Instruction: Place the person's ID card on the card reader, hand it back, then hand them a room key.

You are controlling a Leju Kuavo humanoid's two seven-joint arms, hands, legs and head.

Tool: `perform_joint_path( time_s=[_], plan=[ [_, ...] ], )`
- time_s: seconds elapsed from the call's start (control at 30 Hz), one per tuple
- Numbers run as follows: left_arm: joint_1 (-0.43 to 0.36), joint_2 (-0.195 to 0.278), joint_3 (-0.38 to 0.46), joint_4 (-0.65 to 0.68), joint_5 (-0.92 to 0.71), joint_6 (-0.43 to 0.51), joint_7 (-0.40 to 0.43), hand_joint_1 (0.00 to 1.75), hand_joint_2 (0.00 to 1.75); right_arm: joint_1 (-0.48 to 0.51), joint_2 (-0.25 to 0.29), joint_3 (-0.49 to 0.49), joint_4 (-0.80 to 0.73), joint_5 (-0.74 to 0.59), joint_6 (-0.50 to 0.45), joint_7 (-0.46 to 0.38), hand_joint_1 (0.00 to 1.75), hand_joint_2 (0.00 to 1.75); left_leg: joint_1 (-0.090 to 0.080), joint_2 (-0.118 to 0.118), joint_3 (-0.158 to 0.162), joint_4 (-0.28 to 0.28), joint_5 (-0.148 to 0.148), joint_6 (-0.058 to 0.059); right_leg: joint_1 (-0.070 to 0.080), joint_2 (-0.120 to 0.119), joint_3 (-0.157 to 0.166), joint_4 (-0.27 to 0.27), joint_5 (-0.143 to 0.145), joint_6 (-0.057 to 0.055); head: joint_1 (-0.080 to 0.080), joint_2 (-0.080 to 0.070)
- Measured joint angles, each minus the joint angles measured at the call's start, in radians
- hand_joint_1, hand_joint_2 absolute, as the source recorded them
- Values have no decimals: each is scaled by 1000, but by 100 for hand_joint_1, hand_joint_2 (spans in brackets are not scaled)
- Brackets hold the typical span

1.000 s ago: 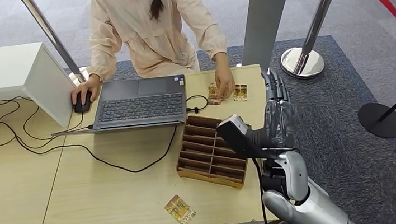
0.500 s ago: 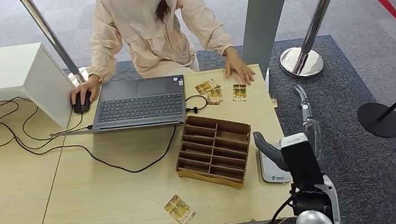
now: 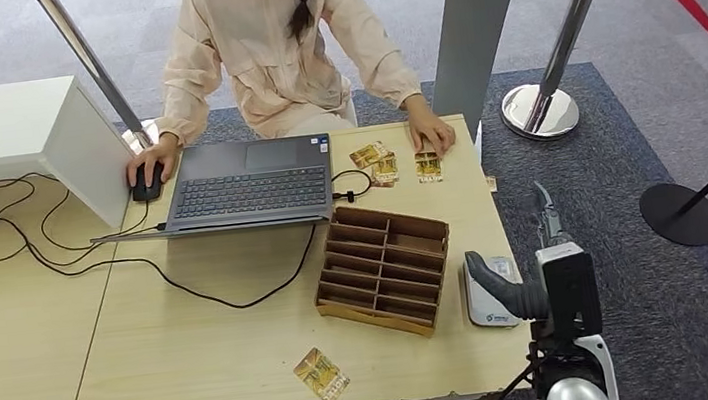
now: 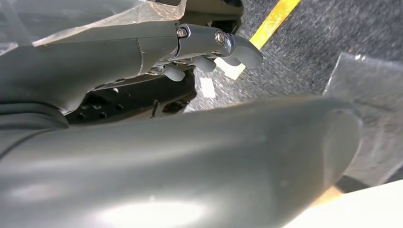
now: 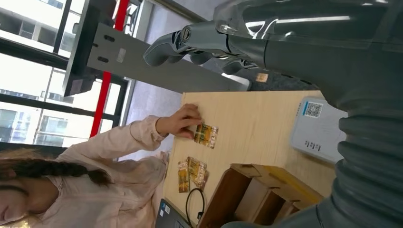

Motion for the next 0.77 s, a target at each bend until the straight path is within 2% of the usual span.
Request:
perform_joint_path(
  time_s=[0.1,0.17,0.4,0.53,0.63,0.77],
  plan=[
    [-8,-1,-43,1,-168,87,72,0,0,-6,4,9,40,-54,1,-30,0,175,0,0,0,0,0,0,0,0,0,0,0,0,0,0],
    [-19,-1,-105,1,-337,147,139,0,0,-14,6,20,67,-85,3,-46,0,175,0,0,-1,0,0,0,0,0,0,0,0,0,0,0],
    [-40,16,-462,-2,-1053,232,382,0,0,-51,33,72,161,-151,38,-85,0,175,0,0,-1,0,0,0,0,0,-1,0,0,0,-1,0],
    [-44,26,-605,-3,-1291,271,436,0,0,-64,60,103,210,-185,53,-112,0,175,1,0,-1,0,0,0,0,0,-1,0,0,0,-1,0],
    [-63,30,-670,-4,-1431,297,467,0,0,-73,78,124,242,-199,63,-122,0,175,1,0,-2,-1,0,0,1,-1,-1,0,0,0,-1,0],
    [-86,36,-738,-6,-1714,304,530,0,0,-86,101,149,280,-213,73,-134,0,175,1,-1,-1,-1,0,0,1,-1,-1,1,0,0,-1,0]
  ],
)
